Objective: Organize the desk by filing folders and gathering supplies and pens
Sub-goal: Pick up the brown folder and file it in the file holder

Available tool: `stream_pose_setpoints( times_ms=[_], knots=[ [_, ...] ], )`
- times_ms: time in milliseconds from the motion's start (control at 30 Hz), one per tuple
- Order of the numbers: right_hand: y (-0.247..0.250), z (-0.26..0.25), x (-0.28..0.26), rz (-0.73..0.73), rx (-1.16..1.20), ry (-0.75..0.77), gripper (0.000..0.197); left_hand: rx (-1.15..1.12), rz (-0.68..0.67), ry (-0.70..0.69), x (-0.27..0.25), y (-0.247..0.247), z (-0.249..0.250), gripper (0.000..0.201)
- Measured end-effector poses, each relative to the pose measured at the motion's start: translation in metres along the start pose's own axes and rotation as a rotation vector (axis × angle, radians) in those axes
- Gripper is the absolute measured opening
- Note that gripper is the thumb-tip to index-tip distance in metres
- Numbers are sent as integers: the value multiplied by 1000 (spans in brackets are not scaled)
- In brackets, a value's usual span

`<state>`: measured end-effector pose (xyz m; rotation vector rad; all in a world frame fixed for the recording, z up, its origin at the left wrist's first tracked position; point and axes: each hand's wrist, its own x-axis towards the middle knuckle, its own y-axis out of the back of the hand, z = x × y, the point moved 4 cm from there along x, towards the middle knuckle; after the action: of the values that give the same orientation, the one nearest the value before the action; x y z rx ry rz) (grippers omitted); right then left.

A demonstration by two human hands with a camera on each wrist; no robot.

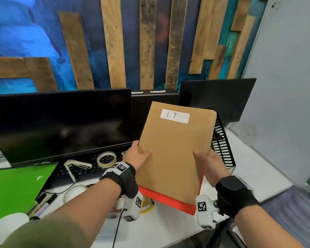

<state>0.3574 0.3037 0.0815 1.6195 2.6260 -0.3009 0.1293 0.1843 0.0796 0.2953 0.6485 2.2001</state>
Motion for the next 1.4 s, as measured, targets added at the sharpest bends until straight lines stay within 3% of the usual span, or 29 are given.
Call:
stream_pose_setpoints(
  times_ms=[200, 367, 533, 633, 967, 1167, 1400],
  knots=[
    [61, -28, 19, 126, -38, 96, 28, 53, -110, 42, 30, -67, 33, 51],
    [109, -59, 37, 194, -46, 212, 21, 97, -167, -13, 56, -118, 76, 49],
    [154, -94, 58, 300, 16, 349, 25, 140, -181, -41, 77, -166, 108, 64],
    [170, -111, 67, 366, 27, 419, 16, 156, -218, -34, 77, -189, 110, 57],
    [194, -160, 83, 504, 122, 636, 25, 117, -297, -180, 79, -238, 129, 56],
    [193, -156, 92, 531, 21, 679, 23, 149, -254, -293, 84, -244, 137, 63],
    [171, -82, 113, 510, -119, 508, 14, 210, -269, -319, 88, -245, 132, 56]
  ],
)
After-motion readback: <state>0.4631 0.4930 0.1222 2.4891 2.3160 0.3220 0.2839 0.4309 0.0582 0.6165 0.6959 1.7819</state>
